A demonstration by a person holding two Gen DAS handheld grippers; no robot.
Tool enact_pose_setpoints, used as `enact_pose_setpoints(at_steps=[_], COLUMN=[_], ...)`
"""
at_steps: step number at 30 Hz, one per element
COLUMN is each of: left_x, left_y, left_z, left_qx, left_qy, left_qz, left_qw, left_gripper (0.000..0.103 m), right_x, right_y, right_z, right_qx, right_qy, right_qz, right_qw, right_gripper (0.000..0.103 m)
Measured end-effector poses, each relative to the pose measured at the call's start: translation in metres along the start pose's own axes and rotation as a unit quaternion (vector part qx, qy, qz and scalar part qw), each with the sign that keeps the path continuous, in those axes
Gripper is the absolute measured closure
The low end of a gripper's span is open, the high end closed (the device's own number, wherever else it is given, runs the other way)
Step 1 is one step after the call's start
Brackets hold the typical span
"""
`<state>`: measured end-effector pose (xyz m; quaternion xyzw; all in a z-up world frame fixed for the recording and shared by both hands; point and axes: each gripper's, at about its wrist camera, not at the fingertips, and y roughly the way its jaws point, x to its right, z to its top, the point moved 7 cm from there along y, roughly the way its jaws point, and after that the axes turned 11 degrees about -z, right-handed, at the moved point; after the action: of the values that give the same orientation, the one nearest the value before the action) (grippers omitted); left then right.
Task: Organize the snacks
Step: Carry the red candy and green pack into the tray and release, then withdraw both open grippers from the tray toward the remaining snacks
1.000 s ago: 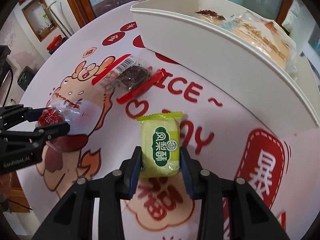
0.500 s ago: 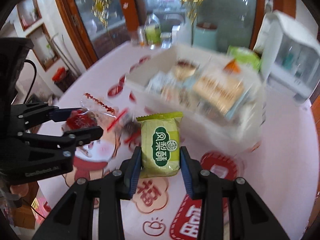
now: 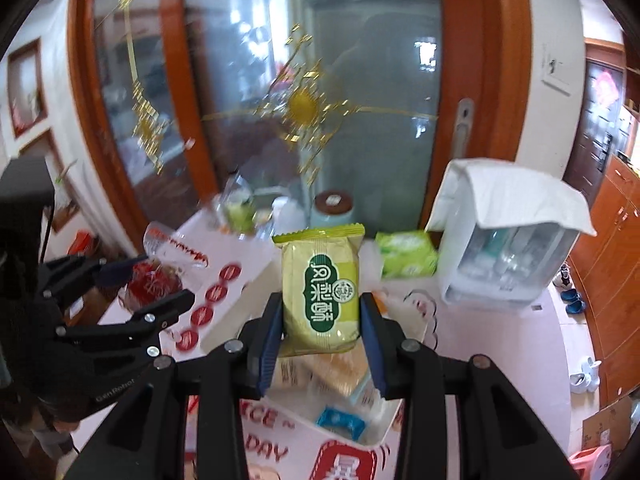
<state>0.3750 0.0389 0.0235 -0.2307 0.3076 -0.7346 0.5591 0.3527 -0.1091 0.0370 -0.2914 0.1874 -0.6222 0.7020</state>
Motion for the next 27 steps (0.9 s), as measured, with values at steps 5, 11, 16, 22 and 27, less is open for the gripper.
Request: enact_pose_setpoints(at_steps=[5,11,16,22,27], left_x=[-0.017,-0.024,-0.018,-0.011,-0.011], left_y=[0.027,0.075,0.102,0.110,0.108], left_z=[0.011,0.000,-0.010,-0.020,-0.027], left_qx=[-0.004,-0.020,-0.040,-0.057,-0.062], left_qy=[-0.009,-0.016,0.000,0.029,0.021], left_qz=[0.004,0.008,0.004,0.020,0.018], left_qw=[0.9999,0.9996,0.9992,0.9978,0.9977], left_gripper=[0.051,0.051,0.000,0.000,0.000], right_x=[0.005,-0.001,-0.006,-0.005,-0.002], right_y=[0.019,0.056,0.082,0.091,0.089], right_z=[0.016,0.011,-0.001,-0.013,-0.020], right_qx=[-0.004,-0.033,-0.066,-0.081,-0.086], right_qy=[0.019,0.019,0.019,0.019,0.023], right_qz=[-0.016,-0.024,-0.025,-0.032,-0.031], right_qw=[1.000,0.999,0.997,0.996,0.996], right_gripper=[0.064,0.064,0.063,0.049,0.045])
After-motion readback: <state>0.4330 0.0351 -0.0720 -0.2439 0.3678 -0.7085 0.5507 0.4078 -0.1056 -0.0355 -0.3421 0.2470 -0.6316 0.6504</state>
